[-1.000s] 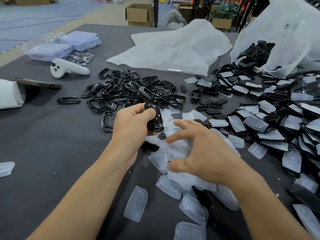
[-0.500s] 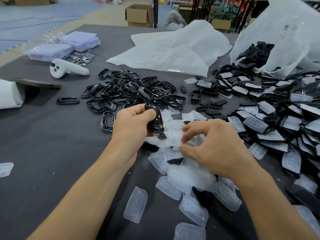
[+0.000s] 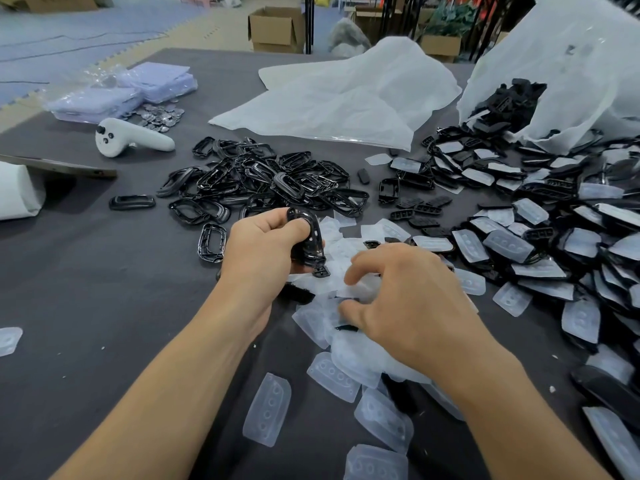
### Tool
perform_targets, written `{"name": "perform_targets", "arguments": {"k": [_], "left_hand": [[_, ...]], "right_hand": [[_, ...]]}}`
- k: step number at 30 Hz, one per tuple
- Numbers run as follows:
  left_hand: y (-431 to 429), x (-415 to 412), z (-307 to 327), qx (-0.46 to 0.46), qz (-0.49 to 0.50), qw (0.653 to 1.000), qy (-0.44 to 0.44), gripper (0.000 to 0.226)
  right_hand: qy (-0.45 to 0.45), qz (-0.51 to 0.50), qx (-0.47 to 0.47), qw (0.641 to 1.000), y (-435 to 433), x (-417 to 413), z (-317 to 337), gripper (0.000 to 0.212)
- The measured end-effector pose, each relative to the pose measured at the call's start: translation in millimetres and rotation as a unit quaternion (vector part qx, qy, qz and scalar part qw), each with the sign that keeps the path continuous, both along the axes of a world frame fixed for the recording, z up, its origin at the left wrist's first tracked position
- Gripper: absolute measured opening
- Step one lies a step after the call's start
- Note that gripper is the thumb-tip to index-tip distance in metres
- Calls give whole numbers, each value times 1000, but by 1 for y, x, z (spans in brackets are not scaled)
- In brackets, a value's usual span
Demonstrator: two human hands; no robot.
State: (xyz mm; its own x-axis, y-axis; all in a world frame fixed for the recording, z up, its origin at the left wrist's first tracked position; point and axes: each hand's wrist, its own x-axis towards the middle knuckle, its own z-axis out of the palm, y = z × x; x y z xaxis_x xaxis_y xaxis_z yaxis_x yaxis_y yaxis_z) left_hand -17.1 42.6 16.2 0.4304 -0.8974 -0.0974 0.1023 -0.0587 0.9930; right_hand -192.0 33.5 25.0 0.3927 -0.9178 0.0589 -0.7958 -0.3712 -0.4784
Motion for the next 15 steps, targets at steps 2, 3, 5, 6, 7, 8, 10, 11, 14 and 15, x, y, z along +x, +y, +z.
{"name": "perform_targets", "arguments": {"k": [2, 3, 5, 6, 7, 8, 10, 11, 14, 15], "left_hand": [[0, 0, 0, 2, 0, 1000, -1, 35], [-1, -1, -1, 2, 0, 1000, 0, 33], [-1, -1, -1, 0, 1, 1000, -1, 33], [-1, -1, -1, -1, 1, 1000, -3, 34], [-1, -1, -1, -2, 1, 1000, -4, 35], [-1, 0, -1, -2, 1, 1000, -5, 36], [-1, 0, -1, -2, 0, 1000, -2, 36], [-1, 0, -2, -3, -2, 1000, 2, 36], [-1, -1, -2, -9, -11, 1000, 6, 35], [0, -2, -3, -12, -16, 1000, 5, 35]], "right_hand": [[-1, 4, -7, 1000, 0, 1, -1, 13], [-11, 9, -14, 1000, 0, 1, -1, 6], [-55, 7, -17, 998, 0, 1, -3, 9], [-93, -4, 3, 996, 0, 1, -3, 12], [-141, -18, 31, 989, -1, 2, -1, 13], [-198, -30, 58, 978, -2, 2, 0, 15], [-325, -52, 111, 938, -6, 2, 4, 17], [-380, -61, 143, 912, -8, 2, 6, 19], [-460, -69, 222, 857, -9, 1, 10, 17], [-468, -68, 233, 850, -8, 1, 10, 16]]}}
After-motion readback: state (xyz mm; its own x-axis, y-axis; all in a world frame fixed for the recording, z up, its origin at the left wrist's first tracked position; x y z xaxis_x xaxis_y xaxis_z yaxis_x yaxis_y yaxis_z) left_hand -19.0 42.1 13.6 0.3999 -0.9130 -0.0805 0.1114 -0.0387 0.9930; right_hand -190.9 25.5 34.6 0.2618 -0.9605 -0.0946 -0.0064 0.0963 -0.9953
